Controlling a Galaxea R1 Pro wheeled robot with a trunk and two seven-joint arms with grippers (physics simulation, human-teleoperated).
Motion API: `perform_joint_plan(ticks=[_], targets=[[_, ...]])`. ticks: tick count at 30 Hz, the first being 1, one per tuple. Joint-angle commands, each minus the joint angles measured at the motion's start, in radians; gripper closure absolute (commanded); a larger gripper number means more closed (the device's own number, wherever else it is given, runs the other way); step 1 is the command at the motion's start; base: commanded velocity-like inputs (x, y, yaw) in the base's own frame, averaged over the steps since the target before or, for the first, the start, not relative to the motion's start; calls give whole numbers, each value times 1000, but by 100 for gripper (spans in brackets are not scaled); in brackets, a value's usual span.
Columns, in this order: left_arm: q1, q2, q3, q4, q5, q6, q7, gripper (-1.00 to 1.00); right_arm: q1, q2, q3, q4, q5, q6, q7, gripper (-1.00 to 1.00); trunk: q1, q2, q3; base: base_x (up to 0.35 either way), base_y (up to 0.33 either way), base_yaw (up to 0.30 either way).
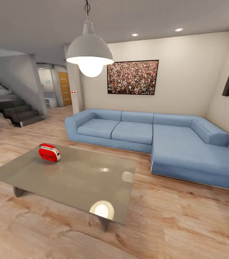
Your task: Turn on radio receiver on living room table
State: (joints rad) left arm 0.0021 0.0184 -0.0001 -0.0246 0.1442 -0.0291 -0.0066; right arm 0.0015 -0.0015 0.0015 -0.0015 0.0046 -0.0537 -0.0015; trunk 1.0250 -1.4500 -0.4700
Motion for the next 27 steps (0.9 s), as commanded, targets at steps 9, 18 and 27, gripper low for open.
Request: perform_joint_plan(ticks=[9, 18, 27], targets=[[0, 0, 1, 0, 0, 0, 0, -100, 0, 0, 0, 0, 0, 0, 0, -100, 0, 0, 0, 0, 0, 280], [-1, 0, 1, 0, 0, 0, 0, -100, 0, 0, 0, 0, 0, 0, 0, -100, 0, 0, 0, 0, 0, 280], [0, 0, 2, 0, 0, 0, 0, -100, 0, -3, 0, 0, 0, 0, 2, -100, 0, 0, 0, 0, 0, 122]])
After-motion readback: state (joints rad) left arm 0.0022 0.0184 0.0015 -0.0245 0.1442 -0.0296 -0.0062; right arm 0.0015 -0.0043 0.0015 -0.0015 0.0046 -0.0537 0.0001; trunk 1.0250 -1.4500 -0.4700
